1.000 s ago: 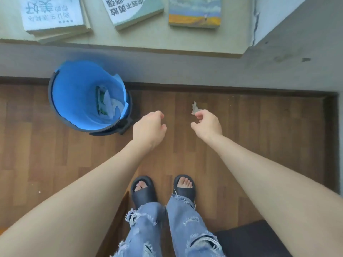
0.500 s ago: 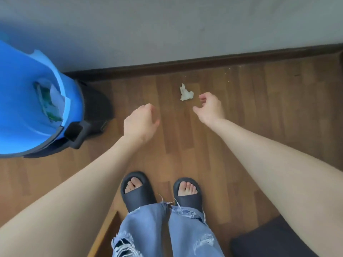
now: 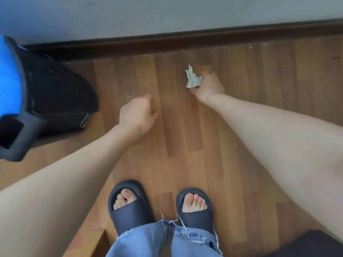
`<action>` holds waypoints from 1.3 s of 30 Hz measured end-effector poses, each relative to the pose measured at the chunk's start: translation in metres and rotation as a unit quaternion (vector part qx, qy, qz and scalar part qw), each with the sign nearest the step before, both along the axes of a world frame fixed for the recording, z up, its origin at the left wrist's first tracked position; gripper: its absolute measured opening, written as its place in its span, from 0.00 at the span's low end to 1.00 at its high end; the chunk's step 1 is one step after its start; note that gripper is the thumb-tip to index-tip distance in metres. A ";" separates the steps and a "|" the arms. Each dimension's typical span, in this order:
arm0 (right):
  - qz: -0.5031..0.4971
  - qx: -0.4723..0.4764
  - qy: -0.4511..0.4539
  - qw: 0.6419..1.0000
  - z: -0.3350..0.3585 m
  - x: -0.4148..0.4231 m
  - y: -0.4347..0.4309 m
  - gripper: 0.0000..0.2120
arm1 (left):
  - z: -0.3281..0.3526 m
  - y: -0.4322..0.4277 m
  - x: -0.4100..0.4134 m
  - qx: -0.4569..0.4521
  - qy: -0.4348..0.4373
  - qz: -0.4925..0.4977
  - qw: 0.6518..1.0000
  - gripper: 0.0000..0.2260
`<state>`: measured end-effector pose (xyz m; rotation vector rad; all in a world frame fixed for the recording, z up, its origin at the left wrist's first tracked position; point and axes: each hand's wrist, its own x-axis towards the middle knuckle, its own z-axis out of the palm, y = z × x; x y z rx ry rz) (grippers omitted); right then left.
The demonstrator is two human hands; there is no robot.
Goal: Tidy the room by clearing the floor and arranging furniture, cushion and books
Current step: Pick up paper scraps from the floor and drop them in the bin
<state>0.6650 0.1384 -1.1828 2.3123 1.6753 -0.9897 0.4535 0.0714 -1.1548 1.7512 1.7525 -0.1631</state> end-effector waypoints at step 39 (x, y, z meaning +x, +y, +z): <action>0.113 -0.001 0.048 0.992 0.303 -0.048 -0.084 0.14 | 0.292 -0.072 -0.012 -0.005 -0.022 0.162 0.986 0.15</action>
